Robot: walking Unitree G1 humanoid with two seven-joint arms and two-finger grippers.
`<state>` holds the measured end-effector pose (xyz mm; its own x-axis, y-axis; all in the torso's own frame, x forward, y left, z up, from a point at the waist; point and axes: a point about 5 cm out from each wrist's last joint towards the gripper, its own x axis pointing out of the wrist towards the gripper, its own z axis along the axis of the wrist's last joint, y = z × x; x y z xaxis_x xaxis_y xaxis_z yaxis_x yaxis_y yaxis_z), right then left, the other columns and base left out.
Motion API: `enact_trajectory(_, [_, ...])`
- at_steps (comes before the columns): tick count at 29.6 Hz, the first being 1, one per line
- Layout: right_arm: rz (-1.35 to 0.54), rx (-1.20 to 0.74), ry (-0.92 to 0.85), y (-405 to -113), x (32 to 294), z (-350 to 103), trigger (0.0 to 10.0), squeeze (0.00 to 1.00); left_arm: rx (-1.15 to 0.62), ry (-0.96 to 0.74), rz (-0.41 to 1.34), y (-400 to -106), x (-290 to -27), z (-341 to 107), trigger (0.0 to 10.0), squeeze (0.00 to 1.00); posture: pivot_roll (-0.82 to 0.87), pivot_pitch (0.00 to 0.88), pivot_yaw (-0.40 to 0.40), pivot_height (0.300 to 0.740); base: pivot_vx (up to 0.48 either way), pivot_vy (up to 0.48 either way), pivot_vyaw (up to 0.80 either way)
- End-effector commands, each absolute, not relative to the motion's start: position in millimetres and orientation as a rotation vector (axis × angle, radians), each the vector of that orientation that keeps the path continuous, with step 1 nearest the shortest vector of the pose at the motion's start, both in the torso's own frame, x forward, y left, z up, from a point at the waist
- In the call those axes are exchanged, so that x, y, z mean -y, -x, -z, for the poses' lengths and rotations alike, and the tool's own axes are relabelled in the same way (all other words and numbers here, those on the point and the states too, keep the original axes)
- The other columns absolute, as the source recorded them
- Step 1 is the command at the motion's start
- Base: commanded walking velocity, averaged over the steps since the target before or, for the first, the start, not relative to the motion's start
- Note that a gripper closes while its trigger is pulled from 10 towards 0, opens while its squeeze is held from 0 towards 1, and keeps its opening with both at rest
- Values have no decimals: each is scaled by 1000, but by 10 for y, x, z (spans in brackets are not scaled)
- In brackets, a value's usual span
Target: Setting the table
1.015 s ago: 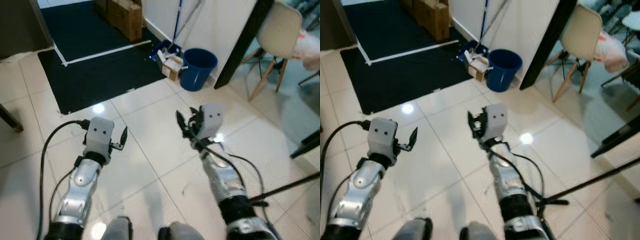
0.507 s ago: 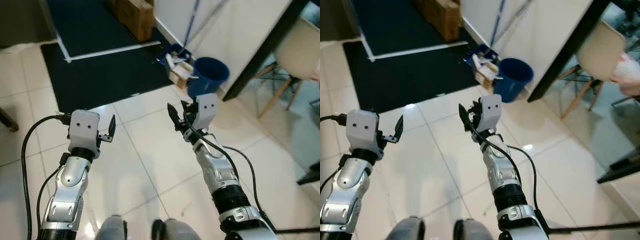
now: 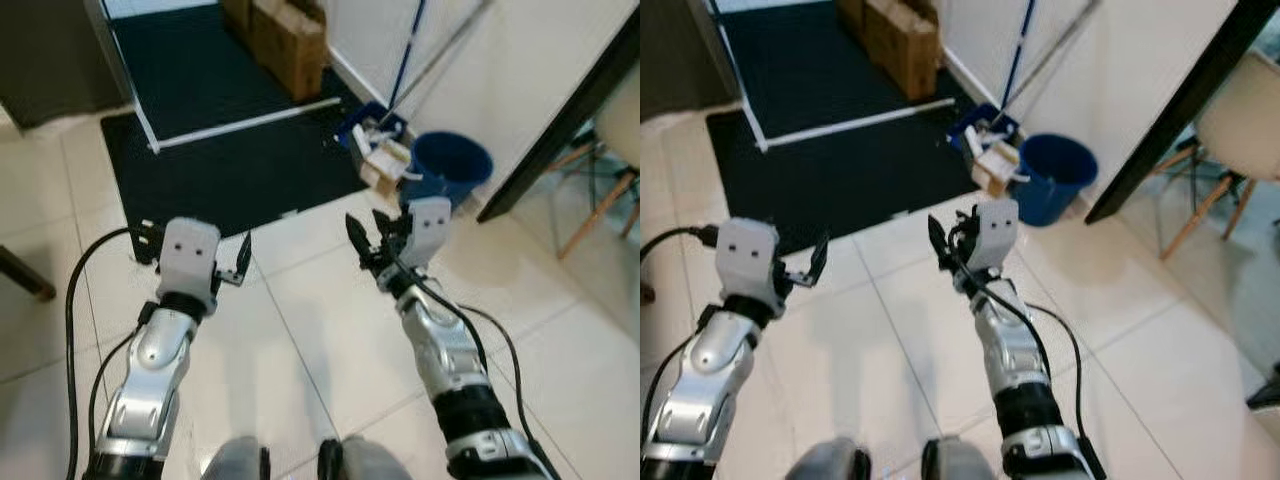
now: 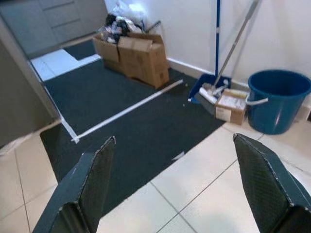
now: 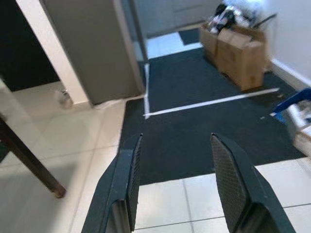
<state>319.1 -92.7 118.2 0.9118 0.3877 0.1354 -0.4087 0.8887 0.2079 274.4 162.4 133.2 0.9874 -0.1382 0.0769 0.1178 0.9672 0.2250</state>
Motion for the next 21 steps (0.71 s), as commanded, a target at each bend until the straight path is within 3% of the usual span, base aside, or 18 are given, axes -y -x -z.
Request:
enact_trajectory(1, [-423, 58, -246, -3155, 918, -1112, 10000, 0, 76, -232, 150, -2743, -1592, -1305, 10000, 0, 40, 36, 21, 740, 375, 0, 0])
enact_trajectory(10, [-472, 33, -202, -3111, 882, -1059, 10000, 0, 52, -181, 136, -2755, -1622, -1283, 10000, 0, 32, 27, 12, 740, 331, 0, 0])
enact_trajectory(16, [-469, 4, -124, -3090, 973, -1013, 10000, 0, -16, 51, 158, -2681, -1580, -1198, 10000, 0, -35, 33, -59, 740, 0, 0, 0])
enact_trajectory(21, [-402, 5, -57, -3128, 1089, -1020, 10000, 0, -34, 108, 229, -2675, -1554, -1196, 10000, 0, -51, 30, -58, 740, 0, 0, 0])
